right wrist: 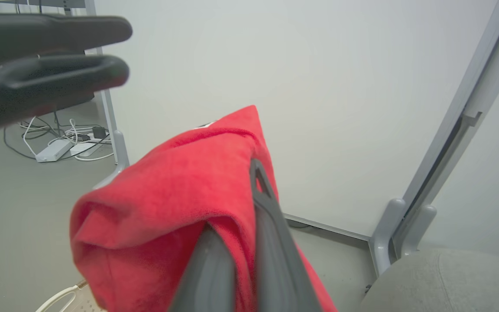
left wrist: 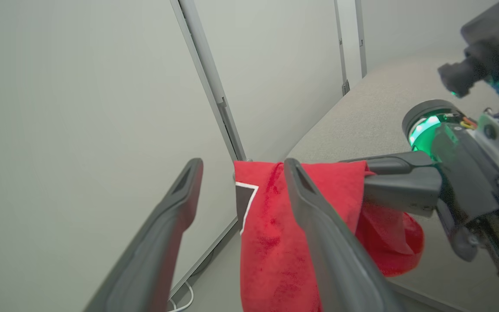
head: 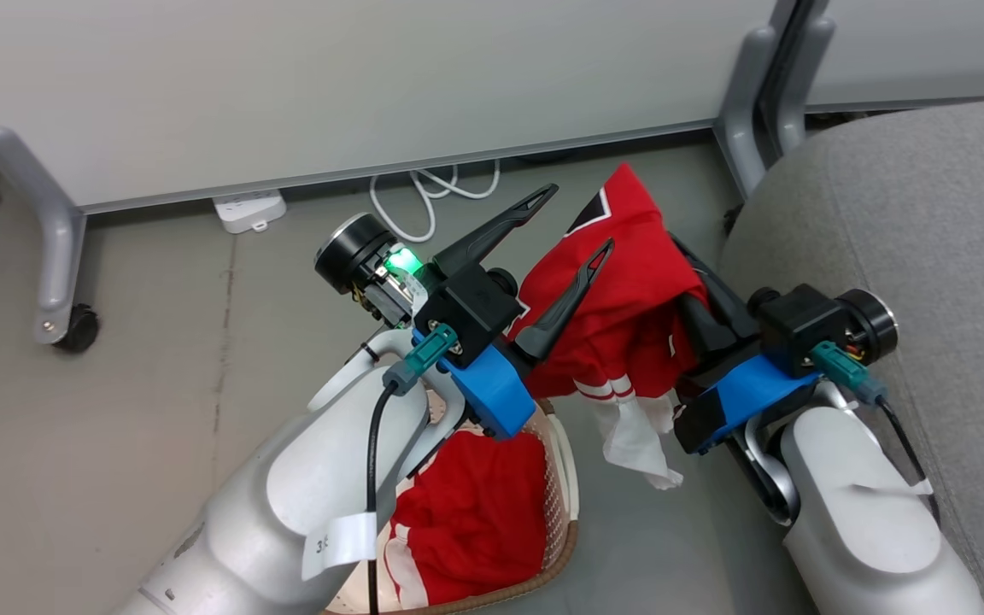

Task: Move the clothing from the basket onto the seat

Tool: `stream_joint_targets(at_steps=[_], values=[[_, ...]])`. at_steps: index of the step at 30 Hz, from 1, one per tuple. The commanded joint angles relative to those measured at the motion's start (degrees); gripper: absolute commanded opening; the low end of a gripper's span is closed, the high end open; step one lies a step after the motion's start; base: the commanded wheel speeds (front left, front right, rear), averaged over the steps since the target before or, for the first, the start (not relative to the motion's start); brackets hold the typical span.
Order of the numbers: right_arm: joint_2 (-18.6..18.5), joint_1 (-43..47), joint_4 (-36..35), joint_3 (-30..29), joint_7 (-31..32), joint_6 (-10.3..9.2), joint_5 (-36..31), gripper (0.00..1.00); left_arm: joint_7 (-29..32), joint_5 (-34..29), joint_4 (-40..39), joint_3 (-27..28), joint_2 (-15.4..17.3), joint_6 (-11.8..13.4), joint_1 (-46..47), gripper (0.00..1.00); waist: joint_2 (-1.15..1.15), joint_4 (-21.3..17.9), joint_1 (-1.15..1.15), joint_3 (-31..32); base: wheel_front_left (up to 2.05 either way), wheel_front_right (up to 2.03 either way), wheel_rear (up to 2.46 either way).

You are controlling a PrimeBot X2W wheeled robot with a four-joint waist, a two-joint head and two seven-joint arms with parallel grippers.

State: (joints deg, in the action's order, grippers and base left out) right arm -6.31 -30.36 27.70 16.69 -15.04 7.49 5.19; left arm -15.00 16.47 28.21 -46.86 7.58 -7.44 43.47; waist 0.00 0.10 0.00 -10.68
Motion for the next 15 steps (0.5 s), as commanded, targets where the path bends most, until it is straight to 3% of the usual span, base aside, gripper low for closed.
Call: stream_joint_targets(at_steps=[1, 15], values=[[-0.09, 0.68, -0.78, -0.81, -0.22, 0.01, -0.15, 0.00, -0.27, -0.11, -0.38, 0.18, 0.32, -0.04, -0.62, 1.00, 0.00, -1.27, 0.00, -0.70, 0.00, 0.00, 0.00], [0.29, 3.64, -8.73, -12.43, -0.21, 0.01, -1.52, 0.00, -0.24, 0.34, -4.12, -0.91, 1.60, -0.04, -0.64, 1.00, 0.00, -10.08, 0.00, -5.28, 0.00, 0.00, 0.00]])
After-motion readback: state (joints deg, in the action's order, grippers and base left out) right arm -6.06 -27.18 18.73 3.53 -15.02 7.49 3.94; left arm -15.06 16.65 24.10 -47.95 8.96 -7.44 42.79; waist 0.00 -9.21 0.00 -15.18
